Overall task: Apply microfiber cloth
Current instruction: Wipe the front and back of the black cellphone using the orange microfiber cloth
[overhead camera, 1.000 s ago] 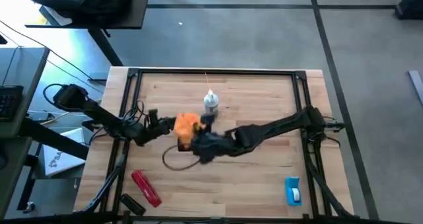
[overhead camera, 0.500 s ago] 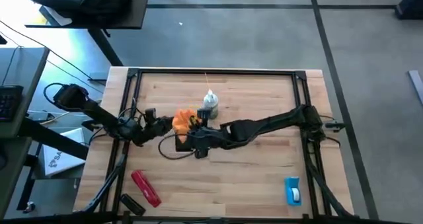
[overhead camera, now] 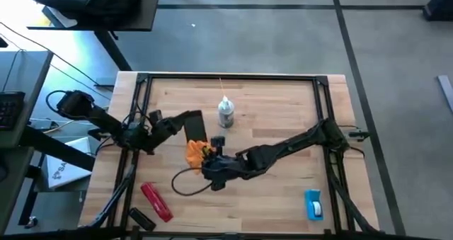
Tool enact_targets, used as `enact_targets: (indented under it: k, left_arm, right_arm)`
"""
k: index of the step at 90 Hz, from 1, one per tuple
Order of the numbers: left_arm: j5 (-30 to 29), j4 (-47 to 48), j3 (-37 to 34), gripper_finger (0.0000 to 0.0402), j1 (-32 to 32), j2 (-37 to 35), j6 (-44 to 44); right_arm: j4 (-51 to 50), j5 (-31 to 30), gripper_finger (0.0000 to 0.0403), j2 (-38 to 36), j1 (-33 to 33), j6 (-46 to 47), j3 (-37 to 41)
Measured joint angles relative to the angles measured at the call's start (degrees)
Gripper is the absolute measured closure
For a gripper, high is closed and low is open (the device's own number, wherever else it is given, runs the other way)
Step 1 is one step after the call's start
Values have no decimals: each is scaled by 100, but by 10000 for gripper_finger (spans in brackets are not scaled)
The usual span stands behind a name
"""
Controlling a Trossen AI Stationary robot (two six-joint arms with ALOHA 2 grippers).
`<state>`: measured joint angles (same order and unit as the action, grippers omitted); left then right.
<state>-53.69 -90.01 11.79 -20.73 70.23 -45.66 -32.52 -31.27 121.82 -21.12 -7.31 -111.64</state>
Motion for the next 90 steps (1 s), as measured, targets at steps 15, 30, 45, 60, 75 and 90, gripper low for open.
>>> enact_targets:
  k: [15, 30, 45, 60, 75, 90]
  left_arm:
    - [-40, 211, 6, 386, 56, -3, 499]
    - [-37, 678, 6, 386, 43, 35, 329]
    - [194, 777, 4, 386, 21, 144, -72]
    - [137, 799, 112, 386, -3, 310, -161]
    - [26, 770, 278, 386, 29, 451, -158]
    - [39, 582, 306, 386, 180, 426, -124]
  right_arm:
    - [221, -82, 400, -15, -85, -198, 7]
    - [545, -938, 400, -127, -24, -963, 3]
    - [546, -1382, 400, -127, 410, -1564, -4]
    - [788, -745, 400, -128, 780, -1457, -4]
    - [898, 7, 400, -91, 835, -1312, -4]
    - [730, 244, 400, 44, 645, -974, -15]
